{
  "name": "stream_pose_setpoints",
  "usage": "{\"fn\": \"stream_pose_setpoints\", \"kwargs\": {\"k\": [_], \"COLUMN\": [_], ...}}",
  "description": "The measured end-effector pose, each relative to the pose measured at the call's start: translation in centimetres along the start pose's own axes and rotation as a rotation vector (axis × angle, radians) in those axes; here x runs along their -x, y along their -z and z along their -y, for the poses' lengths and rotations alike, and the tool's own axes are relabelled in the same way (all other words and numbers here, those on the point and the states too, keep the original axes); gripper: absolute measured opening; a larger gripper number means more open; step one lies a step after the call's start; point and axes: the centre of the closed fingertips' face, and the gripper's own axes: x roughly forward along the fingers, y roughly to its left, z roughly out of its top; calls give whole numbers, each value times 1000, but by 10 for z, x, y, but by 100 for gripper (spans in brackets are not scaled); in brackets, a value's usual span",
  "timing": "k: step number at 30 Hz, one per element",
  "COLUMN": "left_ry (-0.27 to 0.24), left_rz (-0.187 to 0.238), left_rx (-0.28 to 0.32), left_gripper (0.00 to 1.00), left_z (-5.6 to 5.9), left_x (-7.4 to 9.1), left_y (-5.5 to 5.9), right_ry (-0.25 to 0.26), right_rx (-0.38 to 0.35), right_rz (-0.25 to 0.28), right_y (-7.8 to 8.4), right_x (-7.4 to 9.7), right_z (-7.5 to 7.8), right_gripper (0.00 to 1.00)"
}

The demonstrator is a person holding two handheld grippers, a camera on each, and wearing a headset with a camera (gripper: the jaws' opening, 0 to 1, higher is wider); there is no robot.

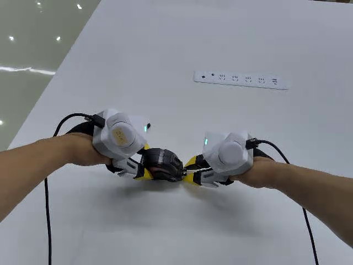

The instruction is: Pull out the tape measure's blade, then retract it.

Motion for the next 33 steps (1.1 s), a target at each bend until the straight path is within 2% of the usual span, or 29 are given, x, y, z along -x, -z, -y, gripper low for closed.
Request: {"fn": "stream_pose_setpoints", "kwargs": {"k": [33], "left_ry": [3], "left_rz": [5], "left_rx": [20], "left_gripper": [29], "left_z": [1], "left_x": [0], "left_y": [0], "right_ry": [-2], "right_rx": [-1], "right_rz": [0], "right_y": [7], "right_x": [8], "right_z": [0], "right_gripper": [13]}}
